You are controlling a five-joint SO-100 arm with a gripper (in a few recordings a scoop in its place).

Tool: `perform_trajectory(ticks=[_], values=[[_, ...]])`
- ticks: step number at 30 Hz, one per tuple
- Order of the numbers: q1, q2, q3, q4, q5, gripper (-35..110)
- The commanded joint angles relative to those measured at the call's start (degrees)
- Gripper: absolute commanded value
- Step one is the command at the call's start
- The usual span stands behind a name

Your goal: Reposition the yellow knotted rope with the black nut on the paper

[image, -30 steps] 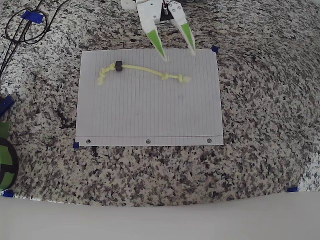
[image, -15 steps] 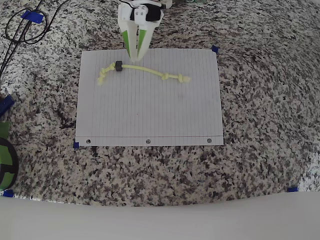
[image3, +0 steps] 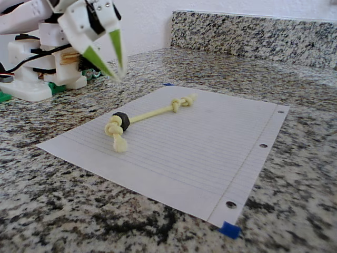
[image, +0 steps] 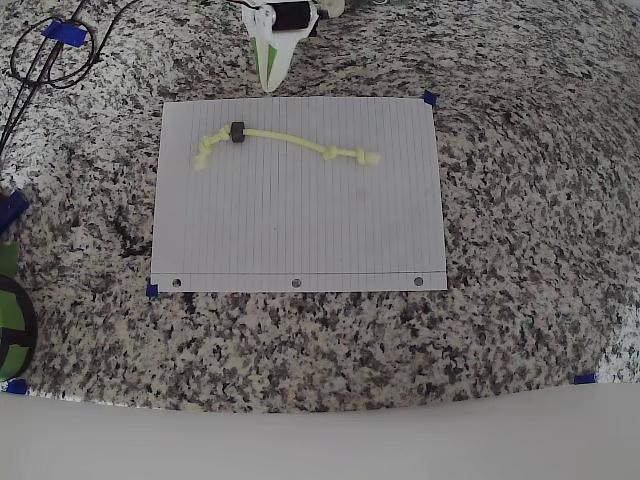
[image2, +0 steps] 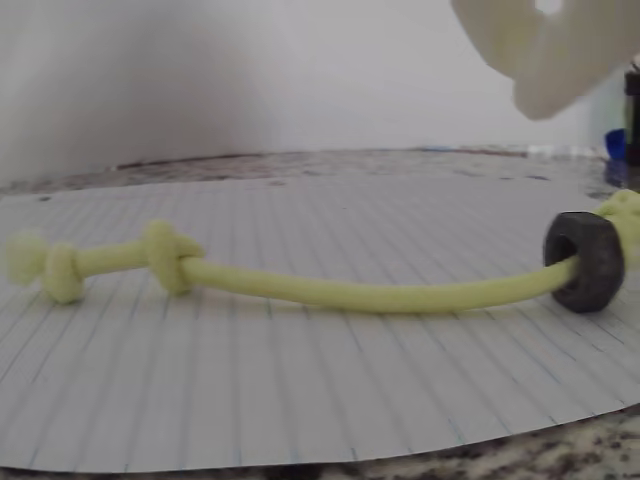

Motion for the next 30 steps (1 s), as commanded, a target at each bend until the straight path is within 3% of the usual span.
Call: perform_trajectory(ticks=[1, 6, 14, 30], values=[[0.62, 0.18, -2.64, -1.14, -0.44, 0], [1.14, -0.35, -2.37, -3.43, -7.91, 0], [0.35, -0.79, -1.58, -1.76, -32.34, 0], [-0.44, 0.18, 7.56, -2.11, -37.00, 0]])
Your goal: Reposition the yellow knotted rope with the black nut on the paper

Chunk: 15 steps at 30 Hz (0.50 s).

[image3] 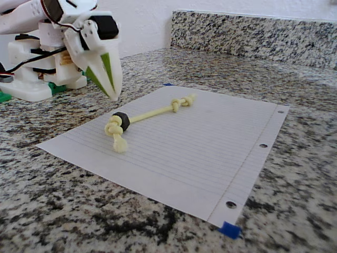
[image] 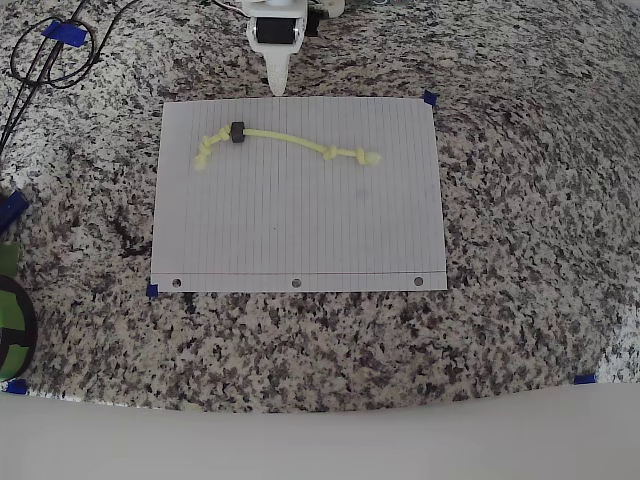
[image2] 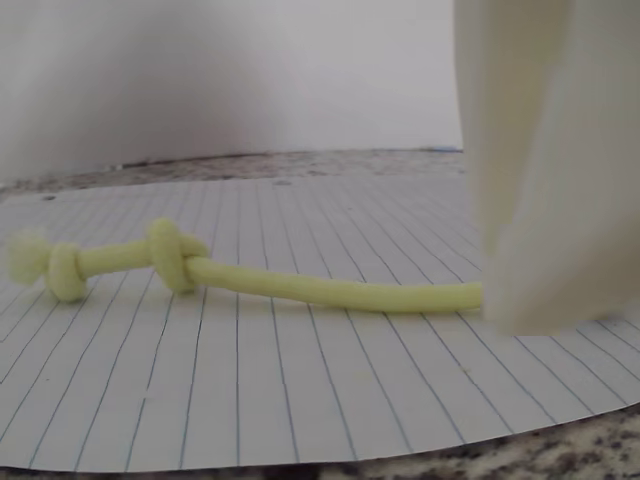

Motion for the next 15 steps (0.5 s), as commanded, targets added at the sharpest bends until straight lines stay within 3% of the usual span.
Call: perform_trajectory(ticks=[1, 15], values=[[0.00, 0.18, 0.18, -0.79, -2.20, 0], [1.23, 0.18, 0.18, -0.88, -4.31, 0]])
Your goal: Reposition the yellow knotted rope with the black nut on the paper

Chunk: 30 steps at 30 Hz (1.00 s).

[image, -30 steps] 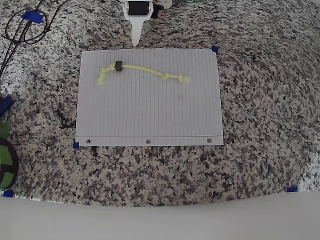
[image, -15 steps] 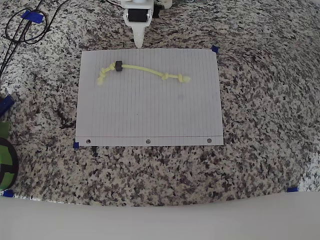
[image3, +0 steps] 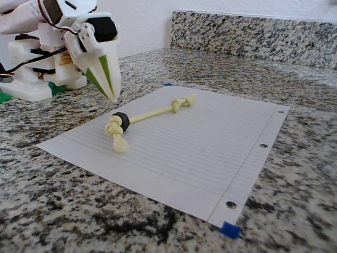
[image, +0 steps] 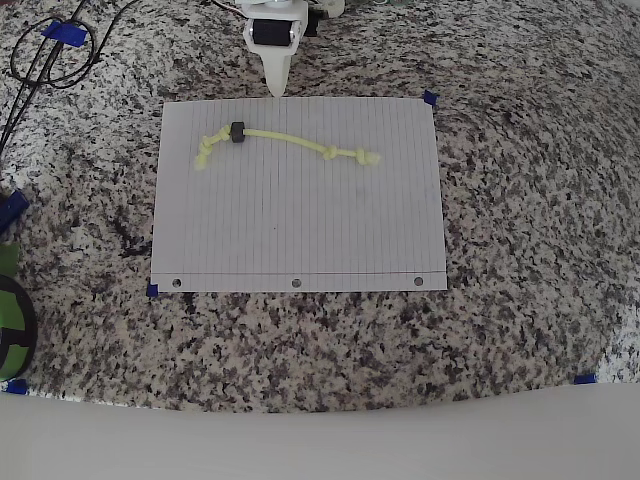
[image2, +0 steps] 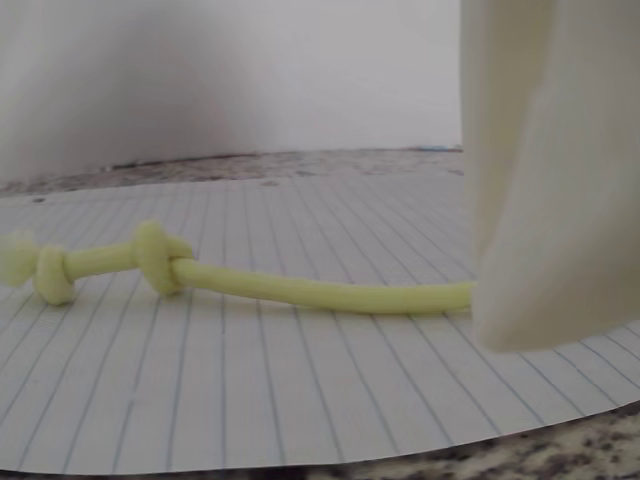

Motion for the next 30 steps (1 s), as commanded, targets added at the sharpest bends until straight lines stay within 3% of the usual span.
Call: perform_trajectory(ticks=[1, 4, 30], values=[[-0.09, 0.18, 0.00, -0.79, -0.35, 0], [0.97, 0.18, 0.00, -0.97, -0.53, 7], [0.97, 0.18, 0.09, -1.05, -0.26, 6]])
